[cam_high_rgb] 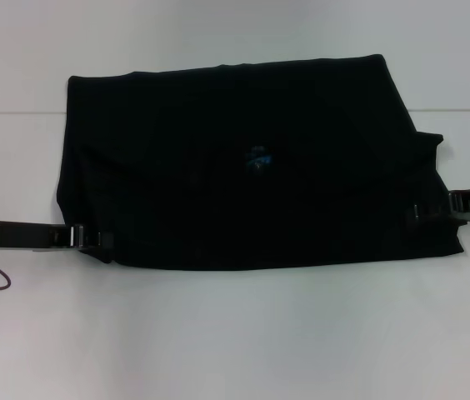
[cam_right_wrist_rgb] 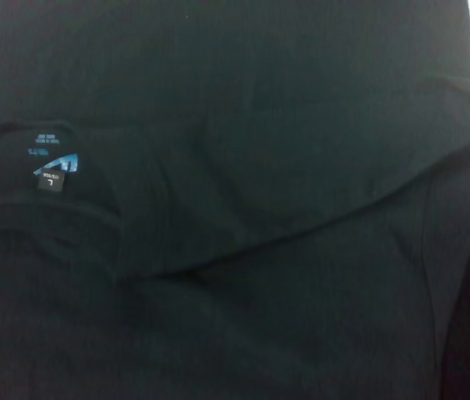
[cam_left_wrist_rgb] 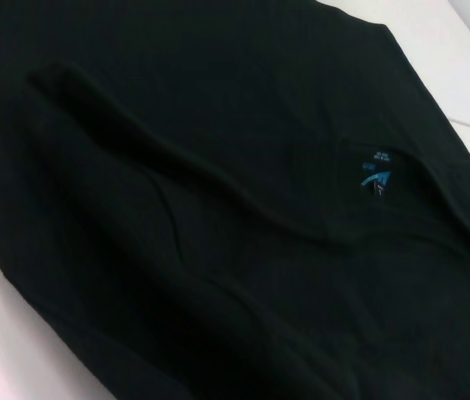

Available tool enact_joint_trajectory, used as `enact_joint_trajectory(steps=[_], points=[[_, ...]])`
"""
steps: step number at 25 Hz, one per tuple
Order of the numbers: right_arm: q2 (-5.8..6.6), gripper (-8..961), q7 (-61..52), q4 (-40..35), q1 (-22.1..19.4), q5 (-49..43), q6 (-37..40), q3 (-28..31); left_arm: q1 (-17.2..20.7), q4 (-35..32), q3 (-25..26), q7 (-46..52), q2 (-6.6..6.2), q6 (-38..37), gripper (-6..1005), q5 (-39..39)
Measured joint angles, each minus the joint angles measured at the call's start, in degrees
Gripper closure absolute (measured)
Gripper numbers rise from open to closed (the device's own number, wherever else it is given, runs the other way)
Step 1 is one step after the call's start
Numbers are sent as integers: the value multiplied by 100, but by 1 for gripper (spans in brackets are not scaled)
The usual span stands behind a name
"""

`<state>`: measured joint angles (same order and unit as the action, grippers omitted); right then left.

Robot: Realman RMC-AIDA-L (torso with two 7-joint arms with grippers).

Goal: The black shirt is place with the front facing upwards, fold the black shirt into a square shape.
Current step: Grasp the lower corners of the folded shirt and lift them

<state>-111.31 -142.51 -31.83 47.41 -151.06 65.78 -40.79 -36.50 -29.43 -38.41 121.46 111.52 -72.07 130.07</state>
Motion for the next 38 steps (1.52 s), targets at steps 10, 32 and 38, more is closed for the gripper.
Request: enact_joint_trajectory(steps=[10, 32, 38], points=[[-51, 133, -45, 10, 11, -13, -61, -299, -7, -13, 0, 0, 0, -43, 983, -1], [-48, 711, -83, -56, -31, -14, -71, -447, -31, -22, 50, 3, 3, -192, 982, -18], [107, 840, 131, -100, -57, 10, 408, -445, -33, -7, 71, 84, -64, -474, 983, -11]])
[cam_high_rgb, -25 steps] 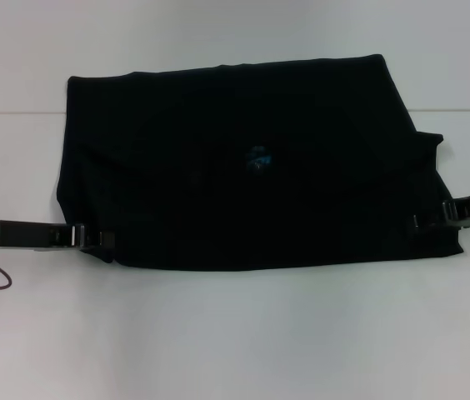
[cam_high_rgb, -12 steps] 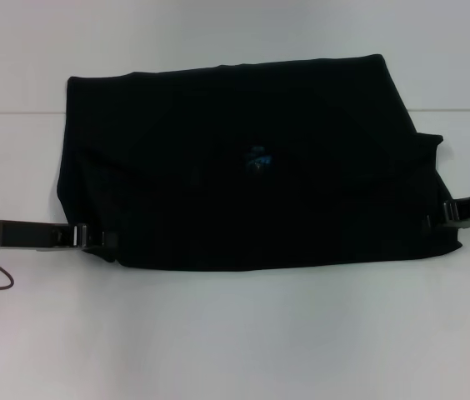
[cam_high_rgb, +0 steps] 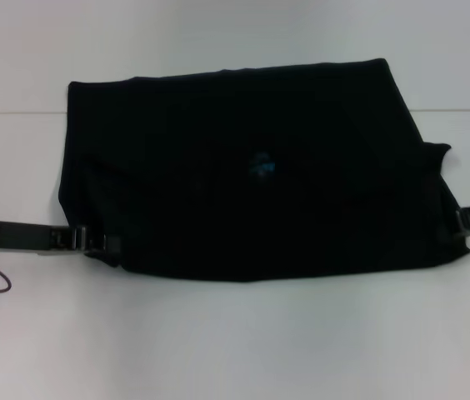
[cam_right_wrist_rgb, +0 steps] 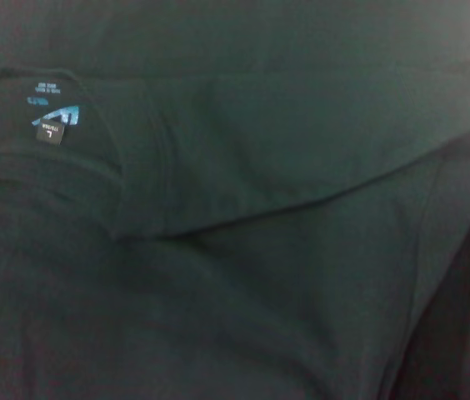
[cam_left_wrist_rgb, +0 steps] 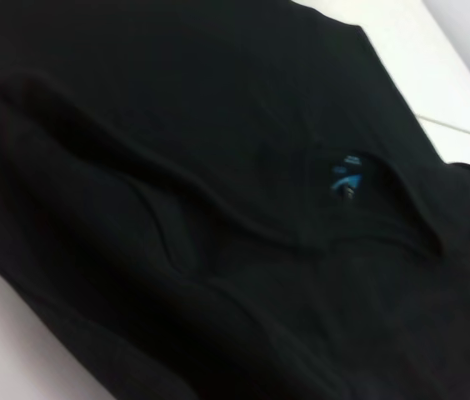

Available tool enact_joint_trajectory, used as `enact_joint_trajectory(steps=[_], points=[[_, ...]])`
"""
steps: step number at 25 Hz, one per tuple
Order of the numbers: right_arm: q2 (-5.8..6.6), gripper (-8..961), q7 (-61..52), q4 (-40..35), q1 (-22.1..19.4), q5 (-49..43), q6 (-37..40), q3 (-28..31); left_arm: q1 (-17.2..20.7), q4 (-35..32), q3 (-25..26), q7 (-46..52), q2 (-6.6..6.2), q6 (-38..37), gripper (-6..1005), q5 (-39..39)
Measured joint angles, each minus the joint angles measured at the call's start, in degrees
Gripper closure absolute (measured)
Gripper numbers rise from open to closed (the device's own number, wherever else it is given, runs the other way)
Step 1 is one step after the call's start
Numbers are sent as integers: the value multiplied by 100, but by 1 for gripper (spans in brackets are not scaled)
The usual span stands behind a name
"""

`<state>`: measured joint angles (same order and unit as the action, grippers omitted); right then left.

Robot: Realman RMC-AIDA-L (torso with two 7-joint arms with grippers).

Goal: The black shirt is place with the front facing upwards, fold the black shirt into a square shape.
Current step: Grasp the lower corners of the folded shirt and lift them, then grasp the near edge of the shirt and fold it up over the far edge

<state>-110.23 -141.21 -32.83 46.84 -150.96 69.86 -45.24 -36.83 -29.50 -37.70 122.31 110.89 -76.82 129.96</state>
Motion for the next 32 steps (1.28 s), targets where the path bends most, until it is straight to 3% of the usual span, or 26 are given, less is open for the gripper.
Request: enact_joint_trajectory(steps=[4, 8, 11, 15, 19, 22, 28, 32], points=[[209, 907, 446, -127, -109, 17, 939, 42, 31, -1, 0, 193, -137, -876, 983, 27], [298, 937, 1204, -418, -343, -67, 2292, 37, 148, 8, -1, 227, -258, -2174, 983, 82], [283, 932, 2001, -517, -533, -164, 3203, 24, 295, -24, -32, 146, -237, -3302, 983, 399], [126, 921, 2650, -453, -664, -379, 3860, 7, 362, 25, -89, 114, -187, -3681, 983, 833], [-109, 910, 2746, -434, -667, -720, 3780, 27, 354, 116, -87, 139, -177, -3671, 983, 1160], [-139, 902, 2779, -434, -644, -614, 3624, 281, 284, 135, 117, 170, -195, -3463, 983, 1144], [127, 886, 2573, -427, -625, 86, 3402, 1475, 51, 123, 1205, 503, -310, -2686, 982, 1122], [290, 875, 1855, -207, -617, 797, 2564, 2260, -85, 162, 2307, 719, -339, -1707, 982, 1049]])
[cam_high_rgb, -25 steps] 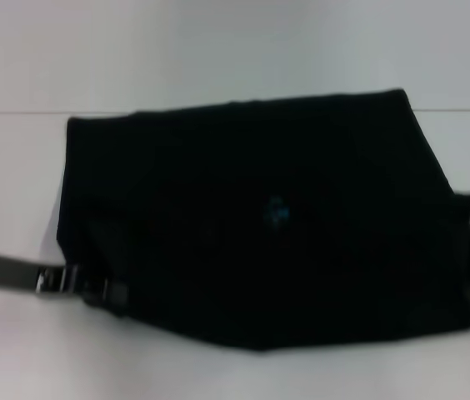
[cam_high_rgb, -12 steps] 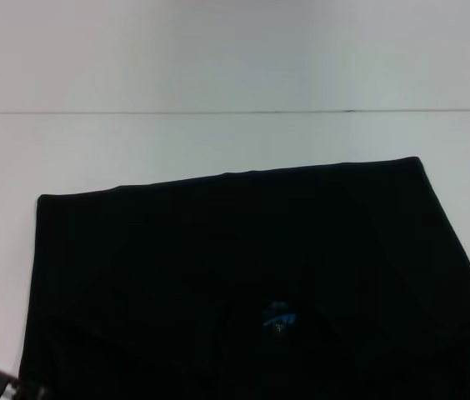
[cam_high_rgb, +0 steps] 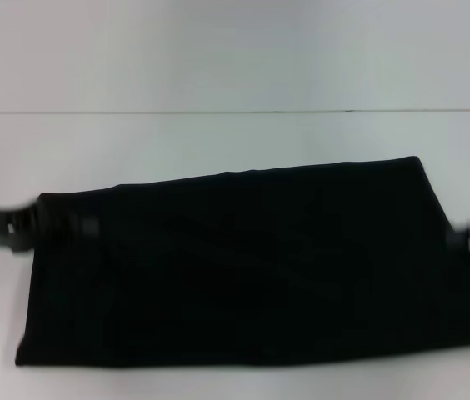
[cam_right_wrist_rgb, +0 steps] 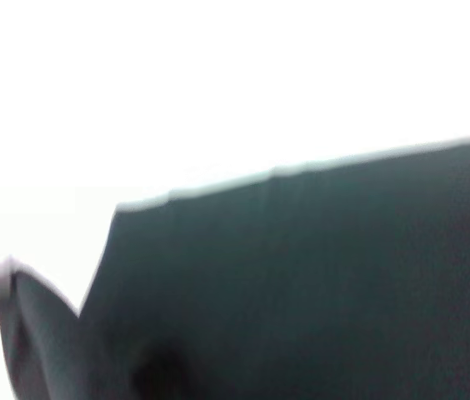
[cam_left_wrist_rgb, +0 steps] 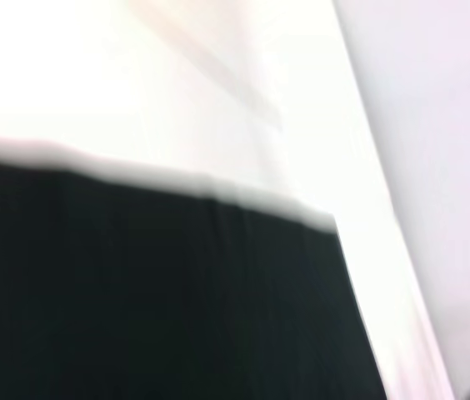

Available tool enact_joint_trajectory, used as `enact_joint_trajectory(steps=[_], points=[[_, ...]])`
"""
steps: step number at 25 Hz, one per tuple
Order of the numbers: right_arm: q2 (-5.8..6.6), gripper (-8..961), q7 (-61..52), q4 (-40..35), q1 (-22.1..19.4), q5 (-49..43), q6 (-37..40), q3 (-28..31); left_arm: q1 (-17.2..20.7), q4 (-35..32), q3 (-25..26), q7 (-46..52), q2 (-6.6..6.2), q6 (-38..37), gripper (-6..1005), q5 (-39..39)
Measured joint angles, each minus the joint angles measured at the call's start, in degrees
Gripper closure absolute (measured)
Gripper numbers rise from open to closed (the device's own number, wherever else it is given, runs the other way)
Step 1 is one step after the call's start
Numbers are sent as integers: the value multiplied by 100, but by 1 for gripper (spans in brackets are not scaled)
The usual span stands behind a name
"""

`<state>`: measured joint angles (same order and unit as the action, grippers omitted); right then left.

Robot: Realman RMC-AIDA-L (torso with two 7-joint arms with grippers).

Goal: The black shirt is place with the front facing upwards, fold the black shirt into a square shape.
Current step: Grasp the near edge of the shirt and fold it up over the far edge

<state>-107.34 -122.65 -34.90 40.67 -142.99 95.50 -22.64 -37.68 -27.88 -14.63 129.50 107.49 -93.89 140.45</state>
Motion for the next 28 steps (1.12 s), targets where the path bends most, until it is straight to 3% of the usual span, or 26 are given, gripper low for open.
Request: enact_joint_trajectory(steps=[4, 9, 11, 15, 28], points=[[-10, 864, -237, 498, -10, 933, -1104, 211, -26, 186, 481, -47, 74, 1099, 982, -325], [-394, 851, 170, 814, -4, 1833, -2503, 166, 37, 543, 515, -578, 337, 2252, 982, -1132], [-541, 845, 342, 842, 84, 1873, -2903, 146, 34, 581, 512, -821, 521, 2635, 982, -1351], [-757, 835, 640, 903, 273, 1885, -3571, 68, -22, 582, 498, -1049, 682, 3023, 982, -1451], [-1149, 800, 875, 1140, 603, 1929, -5499, -183, -393, 615, 457, -1395, 1045, 4491, 982, -1487]])
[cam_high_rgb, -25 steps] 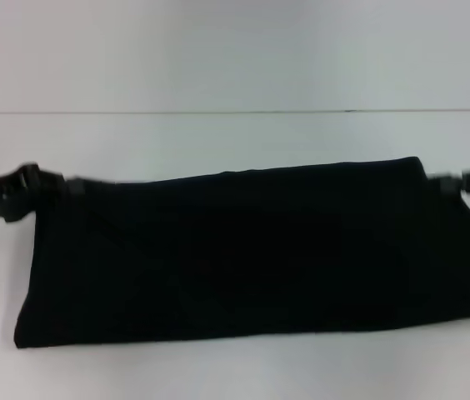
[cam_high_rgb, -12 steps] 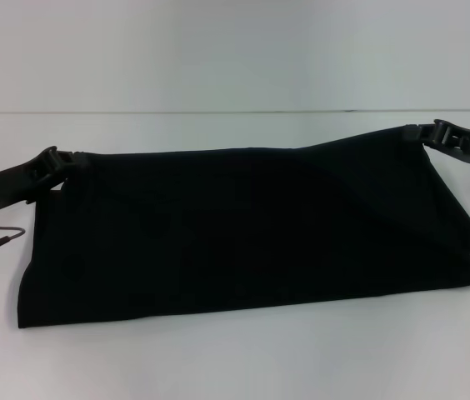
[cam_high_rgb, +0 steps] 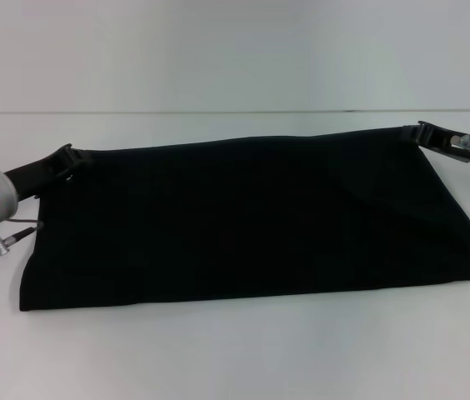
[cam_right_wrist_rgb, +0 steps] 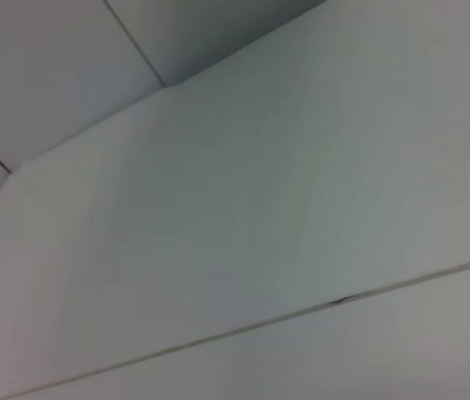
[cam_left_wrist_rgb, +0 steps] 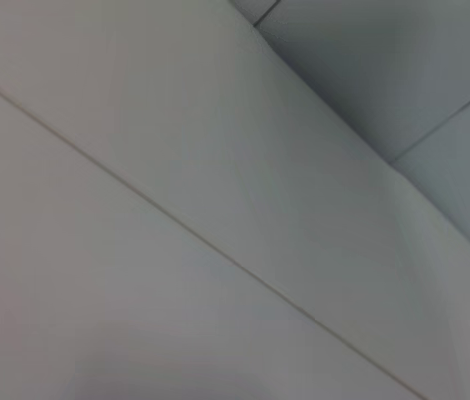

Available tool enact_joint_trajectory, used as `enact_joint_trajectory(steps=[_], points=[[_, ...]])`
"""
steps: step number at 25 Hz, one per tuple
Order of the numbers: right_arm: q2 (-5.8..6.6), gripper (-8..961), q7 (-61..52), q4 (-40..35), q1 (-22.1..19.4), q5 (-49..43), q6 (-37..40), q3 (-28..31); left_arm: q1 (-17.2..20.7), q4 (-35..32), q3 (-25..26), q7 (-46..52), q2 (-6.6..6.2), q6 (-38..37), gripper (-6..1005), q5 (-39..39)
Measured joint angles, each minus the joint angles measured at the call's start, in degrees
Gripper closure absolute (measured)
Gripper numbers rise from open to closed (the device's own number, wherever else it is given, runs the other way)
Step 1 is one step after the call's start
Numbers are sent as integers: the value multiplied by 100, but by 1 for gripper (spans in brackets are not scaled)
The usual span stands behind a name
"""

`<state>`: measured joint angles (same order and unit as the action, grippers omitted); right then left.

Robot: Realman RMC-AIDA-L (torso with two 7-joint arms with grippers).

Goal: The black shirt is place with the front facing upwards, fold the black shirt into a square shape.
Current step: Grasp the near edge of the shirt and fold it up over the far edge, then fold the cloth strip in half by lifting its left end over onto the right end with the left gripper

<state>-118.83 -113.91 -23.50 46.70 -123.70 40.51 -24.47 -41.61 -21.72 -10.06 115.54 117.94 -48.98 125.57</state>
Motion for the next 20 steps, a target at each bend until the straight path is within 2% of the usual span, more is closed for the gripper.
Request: enact_joint_trajectory(steps=[3, 9, 11, 12, 14, 17, 19, 20], points=[[-81, 792, 398, 37, 44, 180, -155, -4, -80, 18, 2, -28, 106, 310, 982, -4], [-88, 775, 1215, 219, -19, 929, -116, -7, -75, 48, 40, -624, 303, 659, 957, -495], [-83, 770, 1250, 215, -90, 1037, -115, 20, -8, 48, 33, -713, 317, 670, 949, -718], [-78, 686, 1250, 200, -138, 1104, -80, 36, 36, 48, 28, -725, 310, 648, 944, -797], [-55, 519, 1261, 133, -287, 1294, 118, 52, 116, 48, 26, -676, 266, 512, 936, -854], [16, 391, 1493, -24, -585, 1593, 871, 45, 301, 55, 16, -414, 90, 43, 717, -854], [86, 305, 1853, -66, -771, 1766, 1507, 52, 470, 163, -139, -147, -163, -330, 621, -825], [120, 289, 2035, -75, -853, 1831, 1812, 56, 526, 203, -220, -74, -247, -405, 572, -819]])
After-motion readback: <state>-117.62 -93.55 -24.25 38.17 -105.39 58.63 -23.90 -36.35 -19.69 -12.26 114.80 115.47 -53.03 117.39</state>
